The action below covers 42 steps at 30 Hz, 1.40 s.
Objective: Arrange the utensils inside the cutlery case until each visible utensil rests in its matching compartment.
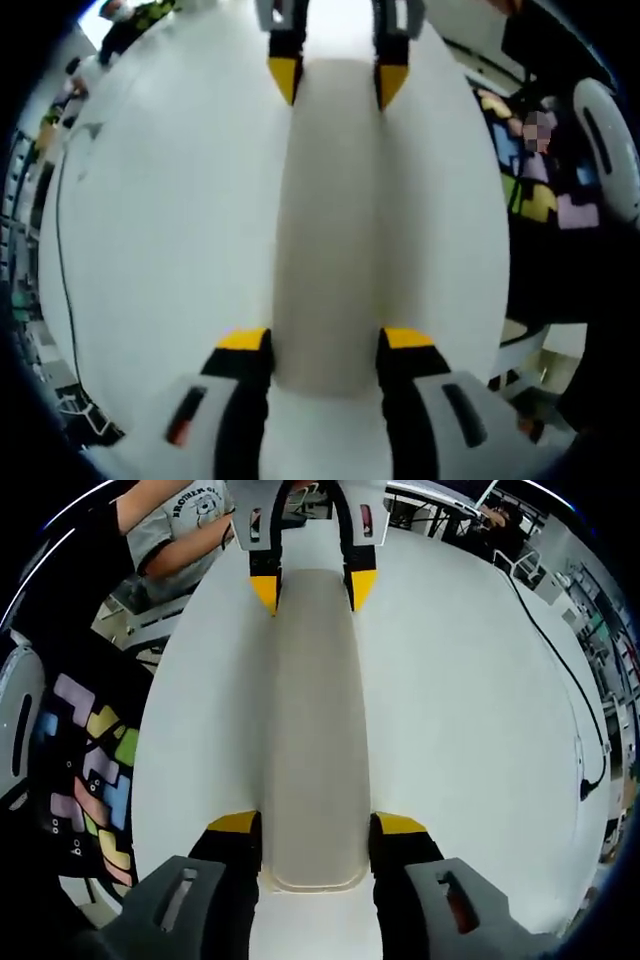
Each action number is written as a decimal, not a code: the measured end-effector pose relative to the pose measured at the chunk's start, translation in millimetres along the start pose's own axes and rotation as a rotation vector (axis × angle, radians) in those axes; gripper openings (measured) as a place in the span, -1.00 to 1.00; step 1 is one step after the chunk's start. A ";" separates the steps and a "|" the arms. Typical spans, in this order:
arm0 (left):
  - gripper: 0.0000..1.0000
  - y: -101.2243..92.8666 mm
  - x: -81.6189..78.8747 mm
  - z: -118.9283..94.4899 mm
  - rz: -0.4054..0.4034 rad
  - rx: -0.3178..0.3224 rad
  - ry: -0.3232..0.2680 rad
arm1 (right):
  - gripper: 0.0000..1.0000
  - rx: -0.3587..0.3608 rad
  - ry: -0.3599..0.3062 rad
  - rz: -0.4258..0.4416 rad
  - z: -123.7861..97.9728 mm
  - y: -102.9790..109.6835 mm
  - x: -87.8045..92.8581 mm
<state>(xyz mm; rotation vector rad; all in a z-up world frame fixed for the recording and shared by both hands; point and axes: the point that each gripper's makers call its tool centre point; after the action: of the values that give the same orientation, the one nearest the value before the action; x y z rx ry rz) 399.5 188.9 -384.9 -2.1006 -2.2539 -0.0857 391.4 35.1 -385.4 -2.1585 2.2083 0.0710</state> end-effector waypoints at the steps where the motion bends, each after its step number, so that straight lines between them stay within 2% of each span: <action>1: -0.11 0.2 0.0 0.0 -0.001 0.002 0.003 | -0.12 0.000 0.000 -0.002 0.0 0.0 -0.1; 5: -0.11 -0.2 -0.3 0.2 0.002 0.002 0.029 | -0.12 -0.001 -0.011 -0.007 -0.1 -0.1 -0.5; 12: -0.13 -2.6 0.1 -0.2 -0.011 -0.009 0.107 | -0.14 0.003 -0.018 -0.013 -0.4 0.4 -0.9; 17: -0.14 -0.8 1.8 -1.3 0.008 -0.002 0.076 | -0.14 0.001 -0.034 -0.012 -0.6 -0.2 -2.5; 32: -0.14 -3.9 -0.3 -2.2 0.008 0.005 0.078 | -0.14 -0.008 -0.032 -0.022 -2.0 -0.3 -0.4; 37: -0.14 0.5 -7.7 -18.4 0.016 -0.015 0.055 | -0.14 0.000 -0.033 -0.013 -7.1 -3.5 7.5; 42: -0.14 5.9 -19.0 -33.0 0.028 -0.052 0.056 | -0.14 0.034 -0.036 -0.005 -23.8 -10.5 18.7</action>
<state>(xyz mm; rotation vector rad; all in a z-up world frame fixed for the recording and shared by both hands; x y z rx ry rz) 407.0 167.8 -353.6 -2.1259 -2.2140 -0.2013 401.3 14.5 -362.8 -2.1275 2.1687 0.0707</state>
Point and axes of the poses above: the point that each gripper's makers call its tool centre point, and the gripper's own axes: z roughly forward along the fingers, y roughly to its left, x roughly out of its underside, and after that the axes turned 14 degrees about y, right-handed
